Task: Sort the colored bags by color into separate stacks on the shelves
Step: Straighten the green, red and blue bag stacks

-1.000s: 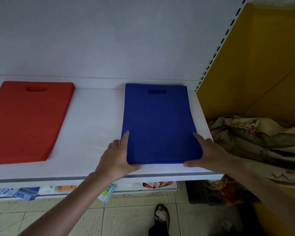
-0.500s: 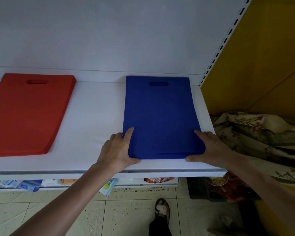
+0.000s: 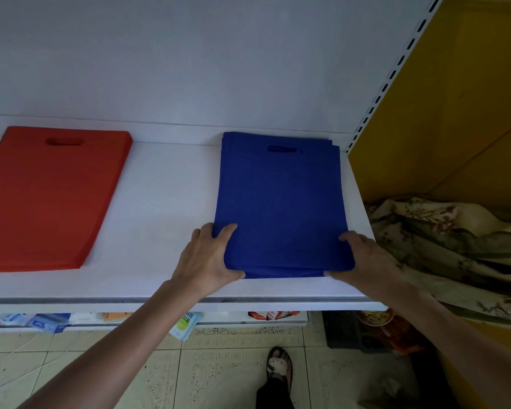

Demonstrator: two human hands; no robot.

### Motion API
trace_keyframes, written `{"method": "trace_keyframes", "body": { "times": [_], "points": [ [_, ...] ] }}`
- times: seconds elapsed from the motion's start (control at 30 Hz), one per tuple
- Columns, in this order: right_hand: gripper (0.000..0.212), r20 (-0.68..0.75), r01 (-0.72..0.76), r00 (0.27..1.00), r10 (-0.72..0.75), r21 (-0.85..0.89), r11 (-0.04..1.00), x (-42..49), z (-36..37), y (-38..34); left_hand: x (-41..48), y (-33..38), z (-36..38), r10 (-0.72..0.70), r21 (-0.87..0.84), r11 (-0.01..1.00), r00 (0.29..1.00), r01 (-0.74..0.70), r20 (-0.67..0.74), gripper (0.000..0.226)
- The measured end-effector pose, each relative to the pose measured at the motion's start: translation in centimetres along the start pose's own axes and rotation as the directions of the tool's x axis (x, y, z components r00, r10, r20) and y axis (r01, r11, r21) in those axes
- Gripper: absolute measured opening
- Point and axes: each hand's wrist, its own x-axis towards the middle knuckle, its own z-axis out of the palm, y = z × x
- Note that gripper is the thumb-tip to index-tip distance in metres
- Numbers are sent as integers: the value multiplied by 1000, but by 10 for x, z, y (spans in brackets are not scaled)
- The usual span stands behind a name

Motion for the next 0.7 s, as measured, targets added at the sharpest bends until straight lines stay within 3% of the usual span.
{"method": "trace_keyframes", "body": {
  "times": [0.1,0.23,0.47,0.6,0.7],
  "points": [
    [84,20,2,1000,-3,25,1000,6,-3,1,0,2,2,-2,-1,1000,1000,2,13,93],
    [108,81,53,996,-44,-122,991,-2,3,2,-6,2,6,11,74,997,1000,-12,15,106],
    [89,18,41,999,-43,92,995,10,-5,15,-4,5,7,0,51,999,999,2,-32,102],
    [101,155,8,988,-26,115,993,14,-17,21,-6,3,12,19,74,997,996,-13,-82,97],
    [106,164,44,985,-58,89,995,10,-16,21,-8,2,14,23,37,999,994,-19,-111,95]
  ]
}}
